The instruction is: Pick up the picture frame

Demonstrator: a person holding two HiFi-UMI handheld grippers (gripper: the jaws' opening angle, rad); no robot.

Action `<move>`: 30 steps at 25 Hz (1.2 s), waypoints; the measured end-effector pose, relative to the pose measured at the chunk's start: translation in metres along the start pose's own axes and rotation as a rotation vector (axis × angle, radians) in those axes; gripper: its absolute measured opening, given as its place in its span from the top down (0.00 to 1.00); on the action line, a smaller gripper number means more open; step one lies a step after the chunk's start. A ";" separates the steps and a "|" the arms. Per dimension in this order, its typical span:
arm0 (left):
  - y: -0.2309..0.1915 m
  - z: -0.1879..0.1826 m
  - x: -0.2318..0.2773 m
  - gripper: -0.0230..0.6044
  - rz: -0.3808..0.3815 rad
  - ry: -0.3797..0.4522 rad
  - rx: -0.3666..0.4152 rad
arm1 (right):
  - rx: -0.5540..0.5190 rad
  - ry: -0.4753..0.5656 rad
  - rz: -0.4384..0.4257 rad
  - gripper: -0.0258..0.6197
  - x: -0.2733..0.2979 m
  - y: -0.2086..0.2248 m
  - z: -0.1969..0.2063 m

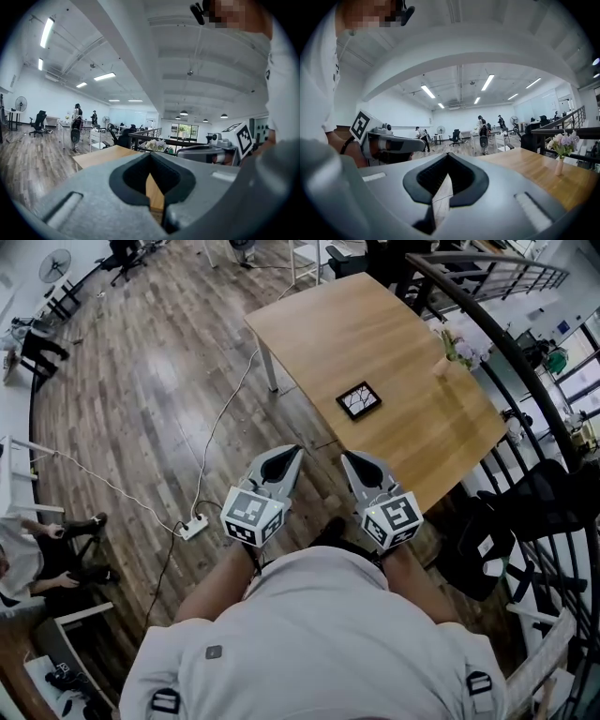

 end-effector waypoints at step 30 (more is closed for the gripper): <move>-0.038 -0.028 0.279 0.96 0.420 -0.055 0.015 | 0.058 0.041 0.438 0.95 0.026 0.219 -0.027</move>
Point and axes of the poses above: the fingertips, and each gripper's own axes: x forward along the fingers, y to its right, z out of its underside, the point moved 5 cm from there along -x, backward along the fingers, and after that the axes turned 5 degrees about y, right-handed, at the moved point
